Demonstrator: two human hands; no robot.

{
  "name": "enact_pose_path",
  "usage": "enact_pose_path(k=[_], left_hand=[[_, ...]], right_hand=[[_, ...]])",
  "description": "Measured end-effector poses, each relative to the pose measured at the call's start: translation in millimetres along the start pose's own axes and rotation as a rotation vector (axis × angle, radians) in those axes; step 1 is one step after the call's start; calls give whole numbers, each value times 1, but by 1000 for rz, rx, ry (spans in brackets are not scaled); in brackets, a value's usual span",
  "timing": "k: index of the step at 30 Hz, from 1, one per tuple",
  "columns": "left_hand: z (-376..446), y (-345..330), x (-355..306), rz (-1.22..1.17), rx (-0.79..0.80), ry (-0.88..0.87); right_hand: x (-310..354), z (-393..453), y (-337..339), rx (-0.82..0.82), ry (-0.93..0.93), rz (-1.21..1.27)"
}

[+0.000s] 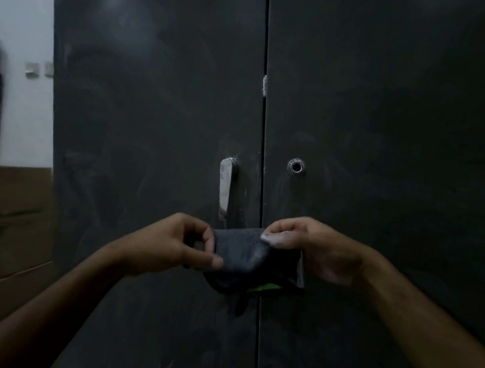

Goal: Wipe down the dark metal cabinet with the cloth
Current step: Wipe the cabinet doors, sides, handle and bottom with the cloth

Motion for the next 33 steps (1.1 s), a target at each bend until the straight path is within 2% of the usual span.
enact_pose_path(k=[3,6,9,12,14,17,18,20,22,25,27,29,31,33], left_hand=[[-5,17,-4,152,-178,15],[-12,19,-10,138,-116,127],[-11,12,-27,102,-108,37],[-21,41,-25,81,-440,-49],[-42,70,-19,151,-722,-106],[-82,113,-10,234,-1098,-208],[-93,129,-4,292,-1199,-233],[-107,167,16,406,-1356,-208],[-106,215,42,477,-1461,-48],[-72,276,55,514,-1487,158],[-37,292,47,536,-1447,173],[-12,276,44,592,-1375,17],[-3,218,55,793,-1152,-233],[-18,157,100,1001,-917,-339]], right_hand=[[18,18,-6,-114,93,-243],[36,37,-19,-113,147,-325],[53,56,-36,-111,249,-383],[70,67,-37,-246,439,-412],[80,67,-24,-452,548,-499],[97,62,-13,-783,716,-777],[100,66,-17,-836,753,-874],[98,86,-27,-844,735,-1056],[89,109,-37,-823,659,-1194],[80,127,-43,-875,640,-1258],[79,130,-42,-953,694,-1266],[78,131,-41,-1005,738,-1260],[77,130,-42,-1033,766,-1244],[78,129,-42,-1043,779,-1238]])
Point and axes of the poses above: each hand's wrist, its own z-axis towards the middle knuckle, its own y-axis out of the back of the hand, x = y × z, the point moved 9 cm from there along z, towards the middle knuckle, and after that the axes turned 2 degrees about -x, right-handed, at the moved point
